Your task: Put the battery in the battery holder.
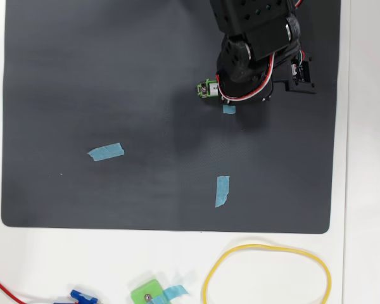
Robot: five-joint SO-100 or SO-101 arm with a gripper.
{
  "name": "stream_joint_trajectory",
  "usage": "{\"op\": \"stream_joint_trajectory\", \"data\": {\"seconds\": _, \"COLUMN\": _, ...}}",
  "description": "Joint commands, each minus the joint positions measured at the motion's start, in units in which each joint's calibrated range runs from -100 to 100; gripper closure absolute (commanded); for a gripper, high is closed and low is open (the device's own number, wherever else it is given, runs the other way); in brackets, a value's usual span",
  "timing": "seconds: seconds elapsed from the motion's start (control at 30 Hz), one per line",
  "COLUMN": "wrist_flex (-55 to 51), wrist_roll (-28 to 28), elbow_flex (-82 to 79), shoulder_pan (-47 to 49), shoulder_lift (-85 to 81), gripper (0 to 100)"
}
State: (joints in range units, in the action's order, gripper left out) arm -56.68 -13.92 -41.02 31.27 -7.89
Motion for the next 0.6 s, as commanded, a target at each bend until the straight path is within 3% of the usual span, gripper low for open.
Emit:
{"op": "stream_joint_trajectory", "data": {"seconds": 0.0, "wrist_flex": 0.5, "wrist_roll": 0.3, "elbow_flex": 1.5, "shoulder_pan": 1.8, "shoulder_lift": -1.2, "gripper": 100}}
{"op": "stream_joint_trajectory", "data": {"seconds": 0.33, "wrist_flex": 0.5, "wrist_roll": 0.3, "elbow_flex": 1.9, "shoulder_pan": 2.4, "shoulder_lift": -0.5, "gripper": 99}}
{"op": "stream_joint_trajectory", "data": {"seconds": 0.43, "wrist_flex": 0.3, "wrist_roll": 0.3, "elbow_flex": 1.4, "shoulder_pan": 2.1, "shoulder_lift": -0.4, "gripper": 82}}
{"op": "stream_joint_trajectory", "data": {"seconds": 0.5, "wrist_flex": 0.3, "wrist_roll": 0.3, "elbow_flex": 1.4, "shoulder_pan": 2.2, "shoulder_lift": -0.4, "gripper": 76}}
{"op": "stream_joint_trajectory", "data": {"seconds": 0.57, "wrist_flex": 0.3, "wrist_roll": 0.3, "elbow_flex": 1.4, "shoulder_pan": 2.1, "shoulder_lift": -0.7, "gripper": 76}}
